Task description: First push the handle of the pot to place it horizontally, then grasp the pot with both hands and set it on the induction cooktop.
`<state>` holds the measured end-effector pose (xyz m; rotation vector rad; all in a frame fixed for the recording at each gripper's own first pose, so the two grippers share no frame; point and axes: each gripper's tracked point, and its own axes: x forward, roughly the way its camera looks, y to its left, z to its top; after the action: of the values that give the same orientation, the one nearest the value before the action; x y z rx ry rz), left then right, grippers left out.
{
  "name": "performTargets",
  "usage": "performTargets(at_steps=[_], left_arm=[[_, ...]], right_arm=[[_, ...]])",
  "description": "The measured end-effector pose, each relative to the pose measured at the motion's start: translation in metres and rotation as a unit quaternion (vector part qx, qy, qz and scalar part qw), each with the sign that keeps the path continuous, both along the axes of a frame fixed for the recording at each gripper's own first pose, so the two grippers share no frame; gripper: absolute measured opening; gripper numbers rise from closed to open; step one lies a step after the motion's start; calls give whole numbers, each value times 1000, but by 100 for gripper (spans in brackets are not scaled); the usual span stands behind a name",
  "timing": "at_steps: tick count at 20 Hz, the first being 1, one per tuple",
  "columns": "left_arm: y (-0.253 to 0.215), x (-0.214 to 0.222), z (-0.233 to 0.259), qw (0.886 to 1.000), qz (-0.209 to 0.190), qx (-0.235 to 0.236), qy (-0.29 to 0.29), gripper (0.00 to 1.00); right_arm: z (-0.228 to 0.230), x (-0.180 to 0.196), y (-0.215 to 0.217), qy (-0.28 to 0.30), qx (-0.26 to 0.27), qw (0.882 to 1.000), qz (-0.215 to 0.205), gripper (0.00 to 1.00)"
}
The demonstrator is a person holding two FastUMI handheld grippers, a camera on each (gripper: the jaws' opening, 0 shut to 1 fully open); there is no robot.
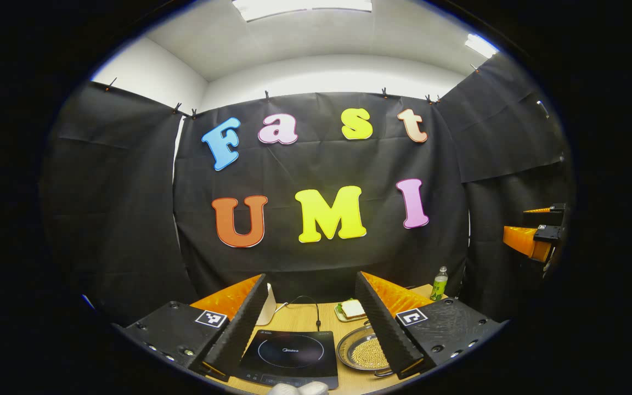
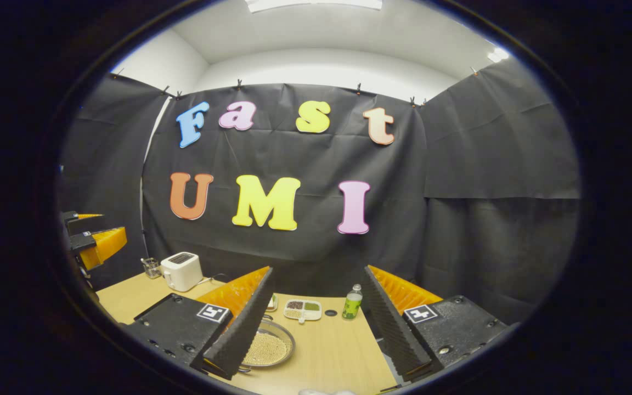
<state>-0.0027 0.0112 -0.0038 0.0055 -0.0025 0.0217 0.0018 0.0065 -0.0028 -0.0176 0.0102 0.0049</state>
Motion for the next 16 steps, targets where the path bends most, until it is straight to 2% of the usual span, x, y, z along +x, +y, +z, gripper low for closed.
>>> performTargets(at_steps=[2,3,4,6,7,8,9,10,11,16], left_arm=[[1,1,-2,1000,0,0,1,96],[2,0,-2,1000,1,0,1,100],[3,0,-3,1000,2,0,1,96],[5,0,-6,1000,4,-1,5,96],[6,-1,-7,1000,5,-2,6,96],[6,0,-6,1000,6,-4,6,96],[7,-1,-6,1000,7,-6,5,96],[8,-1,-7,1000,7,-7,5,96],[8,-2,-7,1000,8,-7,5,96],[16,-3,-9,1000,19,-5,7,96]], right_arm=[[-2,0,5,6,4,1000,6,100],[-4,-1,8,11,6,1000,10,99],[-4,0,11,13,7,1000,16,92],[-3,1,11,13,9,1000,17,61],[-3,1,8,14,8,1000,12,39],[-6,2,6,21,5,1000,11,28],[-10,2,15,30,9,999,27,4],[-13,5,19,37,15,998,43,7],[-18,3,29,48,18,997,64,1],[-41,10,59,84,18,989,120,4]])
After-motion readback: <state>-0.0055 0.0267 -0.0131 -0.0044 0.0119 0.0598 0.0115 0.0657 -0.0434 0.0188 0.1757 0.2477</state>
